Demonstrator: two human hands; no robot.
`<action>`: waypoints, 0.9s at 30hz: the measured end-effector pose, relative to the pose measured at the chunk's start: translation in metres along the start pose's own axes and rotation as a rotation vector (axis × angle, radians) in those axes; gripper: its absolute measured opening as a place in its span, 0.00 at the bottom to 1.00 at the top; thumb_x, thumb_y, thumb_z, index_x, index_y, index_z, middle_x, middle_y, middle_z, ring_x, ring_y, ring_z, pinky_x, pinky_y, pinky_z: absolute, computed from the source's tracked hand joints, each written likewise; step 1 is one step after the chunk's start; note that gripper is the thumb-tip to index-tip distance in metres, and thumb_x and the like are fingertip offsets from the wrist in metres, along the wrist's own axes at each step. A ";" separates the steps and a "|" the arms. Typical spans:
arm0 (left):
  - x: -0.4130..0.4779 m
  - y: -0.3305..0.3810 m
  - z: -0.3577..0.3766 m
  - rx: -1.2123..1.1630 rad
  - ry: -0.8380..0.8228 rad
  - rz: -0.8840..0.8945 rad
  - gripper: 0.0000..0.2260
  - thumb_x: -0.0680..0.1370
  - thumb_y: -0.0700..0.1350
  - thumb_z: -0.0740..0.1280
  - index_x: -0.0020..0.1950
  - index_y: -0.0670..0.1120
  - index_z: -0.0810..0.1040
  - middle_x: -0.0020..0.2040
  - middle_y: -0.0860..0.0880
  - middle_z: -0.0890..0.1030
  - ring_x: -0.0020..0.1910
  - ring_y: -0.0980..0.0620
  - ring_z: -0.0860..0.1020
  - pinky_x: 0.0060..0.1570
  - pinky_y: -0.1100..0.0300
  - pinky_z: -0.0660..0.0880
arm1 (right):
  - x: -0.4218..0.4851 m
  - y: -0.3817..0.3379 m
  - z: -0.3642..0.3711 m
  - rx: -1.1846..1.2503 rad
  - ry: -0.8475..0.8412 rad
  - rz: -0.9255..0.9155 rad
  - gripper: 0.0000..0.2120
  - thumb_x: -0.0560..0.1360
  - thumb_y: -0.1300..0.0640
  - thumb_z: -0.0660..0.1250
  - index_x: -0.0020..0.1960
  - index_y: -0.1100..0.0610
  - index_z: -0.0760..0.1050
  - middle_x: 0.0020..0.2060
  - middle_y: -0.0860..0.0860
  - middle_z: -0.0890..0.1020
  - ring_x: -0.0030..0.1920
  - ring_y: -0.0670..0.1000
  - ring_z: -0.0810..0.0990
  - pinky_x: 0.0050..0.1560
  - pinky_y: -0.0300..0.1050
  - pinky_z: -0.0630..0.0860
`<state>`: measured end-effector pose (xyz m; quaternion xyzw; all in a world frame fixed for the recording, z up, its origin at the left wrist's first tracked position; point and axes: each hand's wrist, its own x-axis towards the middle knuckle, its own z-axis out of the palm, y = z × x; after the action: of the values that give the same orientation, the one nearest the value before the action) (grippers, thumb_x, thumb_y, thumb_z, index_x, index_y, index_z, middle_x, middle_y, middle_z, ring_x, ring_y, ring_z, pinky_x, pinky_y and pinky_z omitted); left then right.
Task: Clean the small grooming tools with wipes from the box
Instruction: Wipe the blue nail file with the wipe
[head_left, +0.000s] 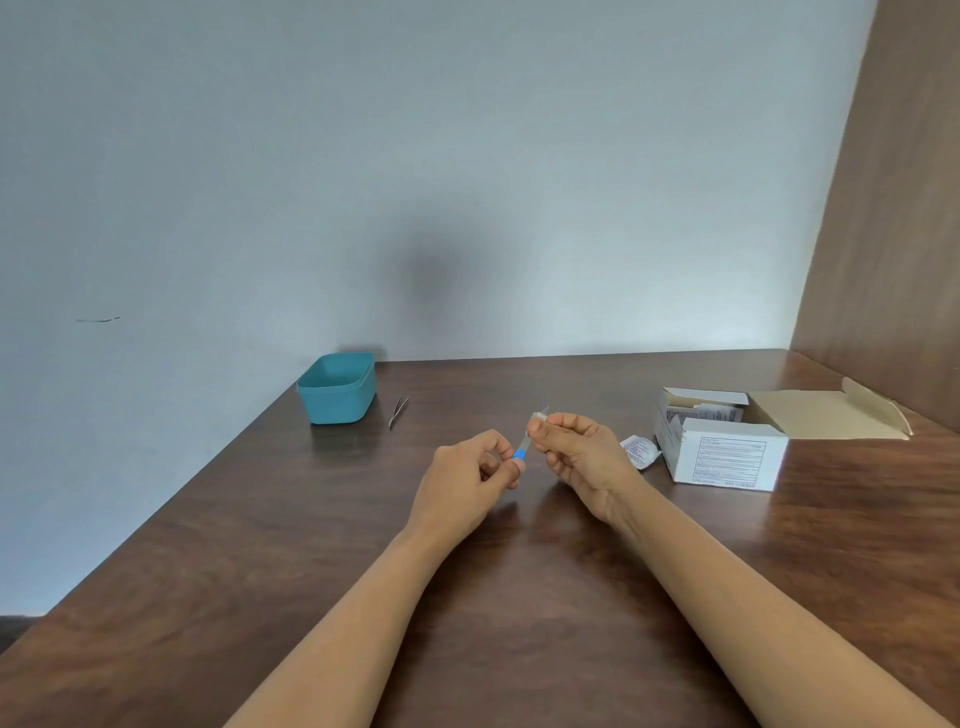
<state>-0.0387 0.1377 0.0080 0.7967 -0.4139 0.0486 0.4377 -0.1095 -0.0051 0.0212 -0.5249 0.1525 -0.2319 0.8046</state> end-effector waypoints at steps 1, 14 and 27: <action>0.000 -0.001 -0.001 0.007 0.004 0.006 0.05 0.75 0.50 0.68 0.41 0.52 0.76 0.33 0.58 0.83 0.30 0.58 0.78 0.38 0.58 0.75 | 0.000 0.001 0.000 -0.046 -0.011 0.006 0.12 0.66 0.63 0.76 0.43 0.56 0.74 0.31 0.47 0.82 0.33 0.43 0.79 0.35 0.34 0.74; 0.001 0.009 0.003 -0.204 -0.027 -0.033 0.06 0.77 0.47 0.68 0.44 0.47 0.80 0.34 0.55 0.85 0.31 0.58 0.73 0.36 0.67 0.69 | -0.001 0.002 0.002 0.114 0.066 -0.086 0.10 0.70 0.63 0.73 0.44 0.55 0.73 0.34 0.51 0.84 0.30 0.44 0.78 0.33 0.34 0.76; 0.000 0.016 -0.006 -0.673 -0.193 -0.246 0.06 0.79 0.43 0.66 0.45 0.44 0.81 0.36 0.47 0.84 0.27 0.61 0.70 0.30 0.71 0.67 | 0.002 -0.001 -0.003 0.173 -0.206 0.013 0.12 0.64 0.63 0.71 0.46 0.58 0.75 0.37 0.52 0.84 0.32 0.45 0.79 0.35 0.34 0.76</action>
<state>-0.0483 0.1378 0.0222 0.6531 -0.3471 -0.2187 0.6365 -0.1100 -0.0090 0.0211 -0.4735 0.0519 -0.1839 0.8598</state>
